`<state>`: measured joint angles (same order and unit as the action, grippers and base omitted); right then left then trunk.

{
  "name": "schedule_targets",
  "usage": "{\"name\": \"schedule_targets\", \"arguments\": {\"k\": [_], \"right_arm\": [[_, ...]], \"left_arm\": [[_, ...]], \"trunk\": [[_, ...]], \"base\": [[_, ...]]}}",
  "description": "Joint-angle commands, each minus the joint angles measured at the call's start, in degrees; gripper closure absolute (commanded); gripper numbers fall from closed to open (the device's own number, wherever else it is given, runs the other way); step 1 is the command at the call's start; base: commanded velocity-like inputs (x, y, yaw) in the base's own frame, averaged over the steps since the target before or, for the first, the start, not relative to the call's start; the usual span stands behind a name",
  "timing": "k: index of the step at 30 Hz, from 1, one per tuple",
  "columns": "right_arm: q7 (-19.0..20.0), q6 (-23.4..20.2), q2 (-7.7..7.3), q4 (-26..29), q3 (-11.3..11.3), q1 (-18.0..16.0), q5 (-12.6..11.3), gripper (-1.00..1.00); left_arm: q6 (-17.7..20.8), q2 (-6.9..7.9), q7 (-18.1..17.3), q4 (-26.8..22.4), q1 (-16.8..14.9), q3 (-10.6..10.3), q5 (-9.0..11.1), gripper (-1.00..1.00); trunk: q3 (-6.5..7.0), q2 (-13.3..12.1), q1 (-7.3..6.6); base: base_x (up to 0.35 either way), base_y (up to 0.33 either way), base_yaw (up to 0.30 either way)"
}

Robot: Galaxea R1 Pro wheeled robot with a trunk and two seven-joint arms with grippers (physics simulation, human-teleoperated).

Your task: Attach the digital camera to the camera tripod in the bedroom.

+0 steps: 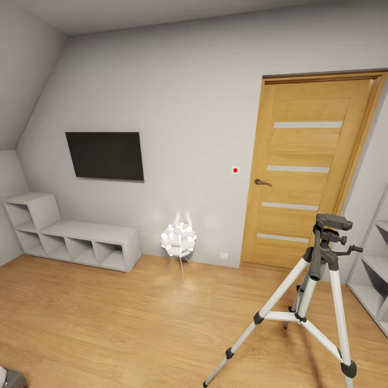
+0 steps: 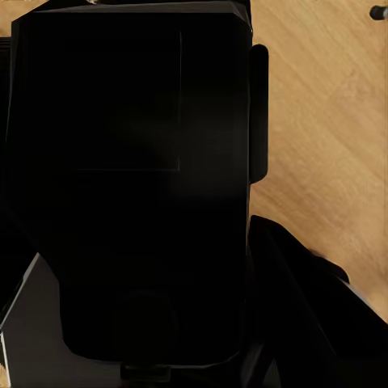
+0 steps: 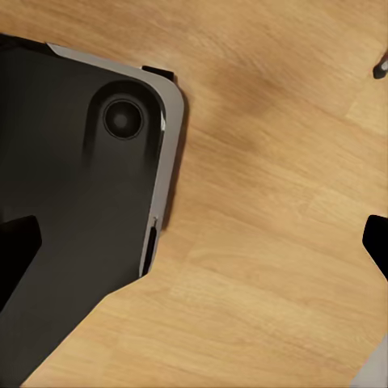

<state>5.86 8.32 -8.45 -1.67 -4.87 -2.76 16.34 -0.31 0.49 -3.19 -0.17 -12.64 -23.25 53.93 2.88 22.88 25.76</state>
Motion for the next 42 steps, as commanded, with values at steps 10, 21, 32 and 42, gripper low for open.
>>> {"name": "schedule_targets", "arguments": {"k": [10, 21, 32, 42], "right_arm": [[0.12, 0.29, -0.14, -0.18, -0.47, -0.06, 0.45, -1.0], [0.12, 0.27, -0.16, -0.18, -0.42, -0.06, 0.53, -1.0], [0.12, 0.13, -0.16, -0.18, -0.41, -0.06, 0.53, -1.0], [0.12, 0.2, -0.16, -0.18, -0.49, -0.06, 0.45, -1.0]], "left_arm": [[-0.12, 0.03, -0.23, 0.06, -0.01, -0.48, 0.21, 1.0], [-0.1, 0.04, -0.23, 0.08, -0.01, -0.48, 0.22, 1.0], [-0.13, 0.04, -0.23, 0.03, -0.01, -0.48, 0.22, 1.0], [-0.13, 0.13, -0.3, -0.01, -0.01, -0.48, 0.2, 1.0]], "trunk": [[-0.02, 0.04, 0.02], [-0.02, 0.04, 0.02], [-0.02, 0.04, 0.02], [-0.02, 0.04, 0.02]], "base": [[0.0, 0.0, 0.0], [0.183, 0.112, 0.0], [0.24, 0.184, 0.0], [0.055, 0.063, 0.0]]}}
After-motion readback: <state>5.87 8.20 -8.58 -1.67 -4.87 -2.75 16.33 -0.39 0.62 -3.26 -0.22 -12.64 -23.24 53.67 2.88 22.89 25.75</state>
